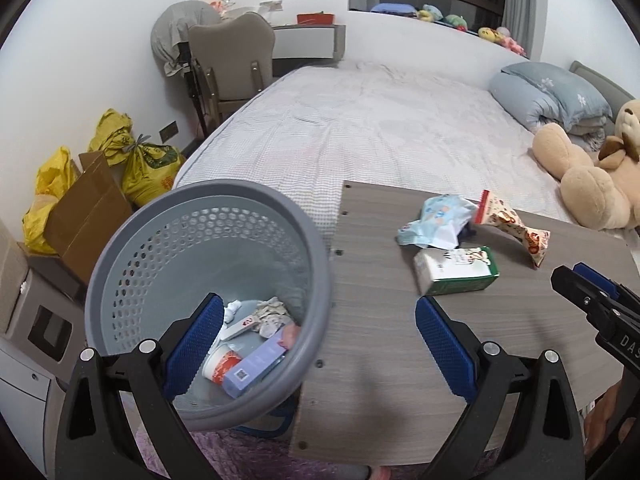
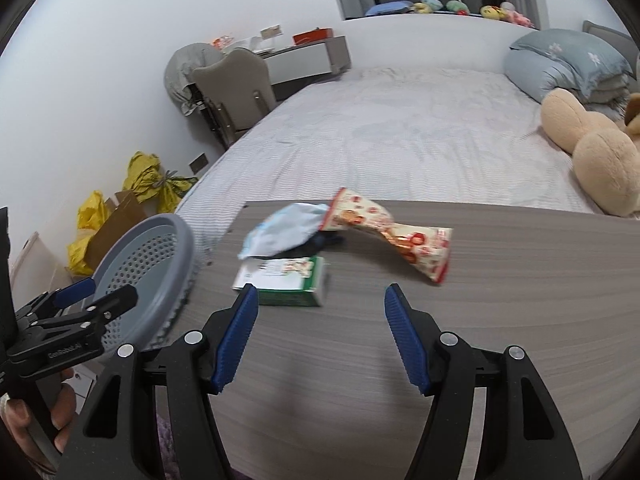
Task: Collect trash
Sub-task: 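Grasp the red snack wrapper with the right tool while the left grasps the milk carton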
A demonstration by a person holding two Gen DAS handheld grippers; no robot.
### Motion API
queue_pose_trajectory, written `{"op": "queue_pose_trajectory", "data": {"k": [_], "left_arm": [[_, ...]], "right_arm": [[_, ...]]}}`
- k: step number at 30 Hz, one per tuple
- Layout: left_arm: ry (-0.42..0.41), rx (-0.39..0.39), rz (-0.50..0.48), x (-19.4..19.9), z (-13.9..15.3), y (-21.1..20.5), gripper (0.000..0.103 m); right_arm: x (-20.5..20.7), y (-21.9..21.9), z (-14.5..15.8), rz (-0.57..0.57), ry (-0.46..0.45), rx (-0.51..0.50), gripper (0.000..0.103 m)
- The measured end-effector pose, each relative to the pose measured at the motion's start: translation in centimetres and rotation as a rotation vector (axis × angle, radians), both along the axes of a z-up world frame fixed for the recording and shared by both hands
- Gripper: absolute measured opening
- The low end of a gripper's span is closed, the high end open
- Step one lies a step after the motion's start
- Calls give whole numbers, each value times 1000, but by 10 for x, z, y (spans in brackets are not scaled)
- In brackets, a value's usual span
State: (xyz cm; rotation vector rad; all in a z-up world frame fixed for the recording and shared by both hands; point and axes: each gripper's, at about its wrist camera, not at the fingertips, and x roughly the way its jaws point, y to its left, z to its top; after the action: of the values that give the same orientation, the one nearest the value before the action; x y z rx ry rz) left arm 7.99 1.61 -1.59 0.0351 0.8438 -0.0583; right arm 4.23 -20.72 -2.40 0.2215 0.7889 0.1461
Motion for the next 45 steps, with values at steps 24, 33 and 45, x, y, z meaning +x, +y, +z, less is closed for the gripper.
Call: {"op": "queue_pose_trajectory", "data": {"k": [24, 33, 45], "left_arm": [[75, 30, 12, 24, -20, -49, 95], [85, 41, 4, 27, -24, -55, 95], [80, 50, -7, 24, -23, -65, 95]], "right_arm": [[85, -34, -30, 153, 63, -128, 63], [108, -28, -45, 185, 77, -214, 63], [106, -24, -48, 238, 99, -187, 23]]}}
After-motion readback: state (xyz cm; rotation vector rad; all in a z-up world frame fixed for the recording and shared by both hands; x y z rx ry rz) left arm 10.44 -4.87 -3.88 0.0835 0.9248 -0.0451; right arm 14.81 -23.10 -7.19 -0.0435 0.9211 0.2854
